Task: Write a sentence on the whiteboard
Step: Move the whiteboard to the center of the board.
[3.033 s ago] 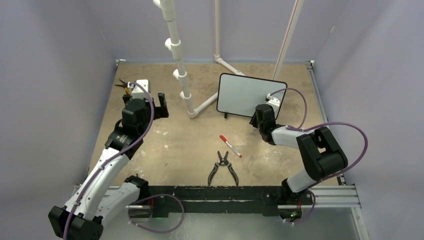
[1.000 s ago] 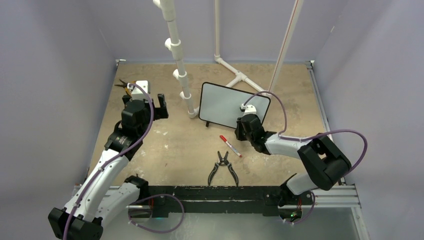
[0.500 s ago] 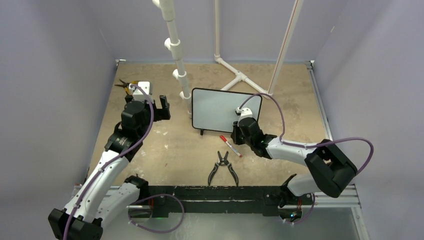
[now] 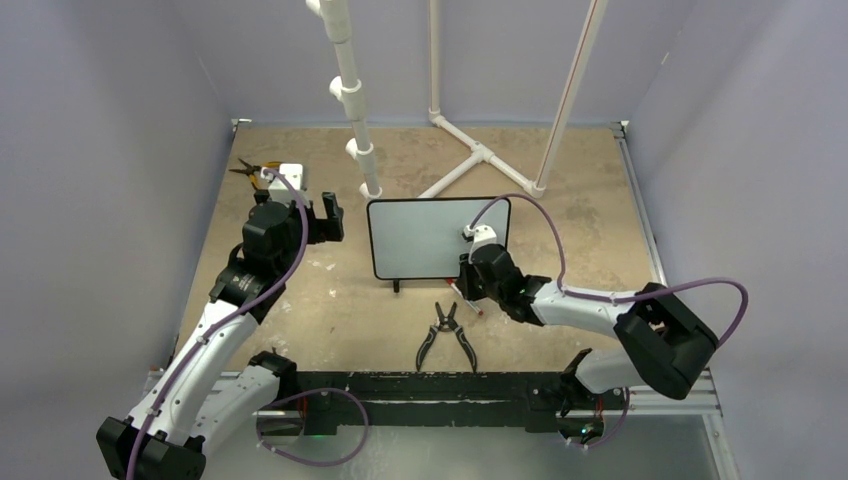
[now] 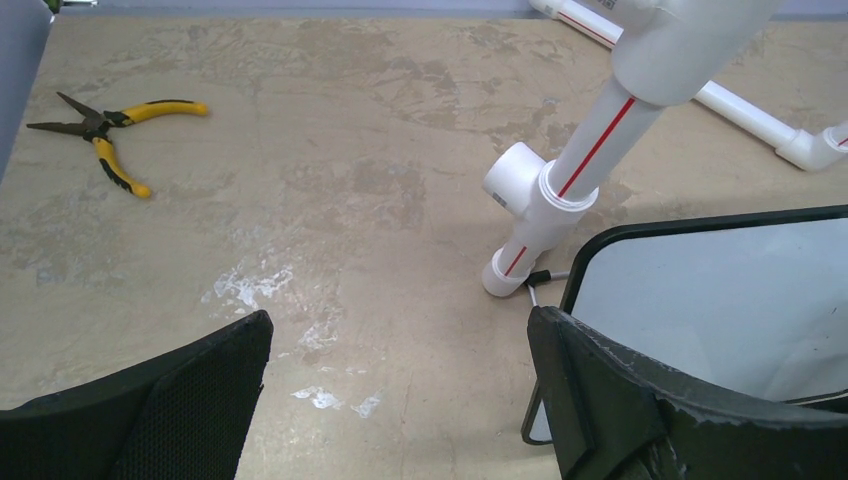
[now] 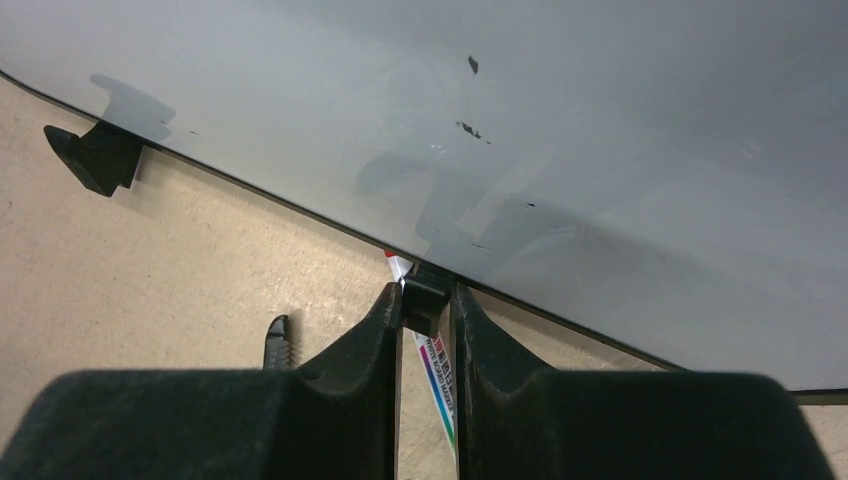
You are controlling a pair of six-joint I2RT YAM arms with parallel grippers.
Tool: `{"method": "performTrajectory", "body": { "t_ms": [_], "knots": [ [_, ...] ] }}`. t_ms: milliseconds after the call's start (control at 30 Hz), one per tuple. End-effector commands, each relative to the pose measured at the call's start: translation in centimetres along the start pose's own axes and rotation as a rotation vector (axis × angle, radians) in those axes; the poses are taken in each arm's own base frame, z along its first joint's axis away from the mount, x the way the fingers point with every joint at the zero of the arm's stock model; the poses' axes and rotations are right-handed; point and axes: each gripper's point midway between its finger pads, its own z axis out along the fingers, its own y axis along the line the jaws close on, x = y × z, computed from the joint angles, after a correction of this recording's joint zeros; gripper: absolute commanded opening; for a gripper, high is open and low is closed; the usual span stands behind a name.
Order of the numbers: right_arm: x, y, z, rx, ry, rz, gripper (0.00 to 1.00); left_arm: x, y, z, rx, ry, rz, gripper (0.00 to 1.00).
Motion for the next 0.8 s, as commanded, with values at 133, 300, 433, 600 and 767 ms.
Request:
{"method": "performTrajectory", "body": {
  "t_ms": [133,300,433,600,767],
  "knots": [
    [-3.2,1.8,0.7,-0.038,-0.088,-0.046,0.0,-1.2,-0.5,-0.1,0.035,-0.057,-0.006,0.97],
    [-4.5,2.1,1.5,-0.026,-0.109,-0.061,0.0,-1.3,-0.5,-0.2,0.036,-0.06,-0.004,0.97],
    [-4.7,2.0,1.0,-0.015,-0.109,-0.043,0.0,-1.3,-0.5,-0.2,0.038,-0.061,-0.004,0.97],
    [-3.8,1.9,-0.9,-0.019,-0.084,-0.006,0.37,-1.3,-0.7,-0.2,0.045,-0.06,-0.009,0.97],
    [-2.9,2.5,-3.1,-0.061,-0.055,0.042,0.49,-1.4,-0.7,-0.3,0.044,-0.062,-0.011,0.97]
  ]
}}
